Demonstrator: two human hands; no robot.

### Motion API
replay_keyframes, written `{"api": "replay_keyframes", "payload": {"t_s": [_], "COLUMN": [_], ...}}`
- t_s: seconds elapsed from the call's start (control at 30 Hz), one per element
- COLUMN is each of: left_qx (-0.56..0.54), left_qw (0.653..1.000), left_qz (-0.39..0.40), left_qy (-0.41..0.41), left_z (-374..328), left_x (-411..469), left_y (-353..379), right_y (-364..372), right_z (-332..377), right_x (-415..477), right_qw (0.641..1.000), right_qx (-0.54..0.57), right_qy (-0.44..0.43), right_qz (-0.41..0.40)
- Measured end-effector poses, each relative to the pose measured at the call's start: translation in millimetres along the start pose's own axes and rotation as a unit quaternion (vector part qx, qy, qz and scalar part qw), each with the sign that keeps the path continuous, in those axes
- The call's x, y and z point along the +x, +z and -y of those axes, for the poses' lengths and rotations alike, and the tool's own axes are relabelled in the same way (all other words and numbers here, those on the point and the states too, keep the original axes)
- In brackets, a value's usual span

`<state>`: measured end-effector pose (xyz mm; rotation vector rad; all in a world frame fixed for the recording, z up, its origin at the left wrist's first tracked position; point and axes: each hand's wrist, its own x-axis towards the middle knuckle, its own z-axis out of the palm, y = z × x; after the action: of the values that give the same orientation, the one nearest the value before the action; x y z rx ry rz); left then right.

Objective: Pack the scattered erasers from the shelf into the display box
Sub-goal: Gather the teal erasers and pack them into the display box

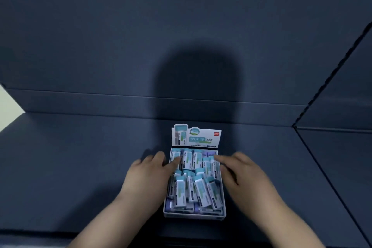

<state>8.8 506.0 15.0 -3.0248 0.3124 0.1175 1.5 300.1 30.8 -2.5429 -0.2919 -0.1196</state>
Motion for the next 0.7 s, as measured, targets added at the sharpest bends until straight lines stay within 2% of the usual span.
{"api": "replay_keyframes", "payload": {"t_s": [0.1,0.17,0.27,0.43,0.53,0.7], "left_qx": [-0.015,-0.020,-0.027,-0.026,-0.026,-0.032], "left_qw": [1.000,0.999,0.999,1.000,1.000,0.998], "left_qz": [0.002,0.004,0.010,0.004,-0.006,-0.017], "left_qy": [-0.026,-0.035,-0.037,-0.017,0.006,0.056], "left_z": [2,5,9,10,4,-8], "left_x": [-2,-4,-6,-6,-2,7], "left_y": [-2,-2,0,-1,-3,-7], "right_y": [3,10,22,27,17,0], "right_z": [14,23,32,37,33,20], "right_x": [16,25,35,39,34,21], "right_qw": [0.995,0.983,0.965,0.961,0.968,0.981], "right_qx": [-0.055,-0.128,-0.202,-0.193,-0.163,-0.140], "right_qy": [-0.061,-0.084,-0.075,-0.046,-0.027,0.033], "right_qz": [0.056,0.099,0.151,0.194,0.190,0.126]}}
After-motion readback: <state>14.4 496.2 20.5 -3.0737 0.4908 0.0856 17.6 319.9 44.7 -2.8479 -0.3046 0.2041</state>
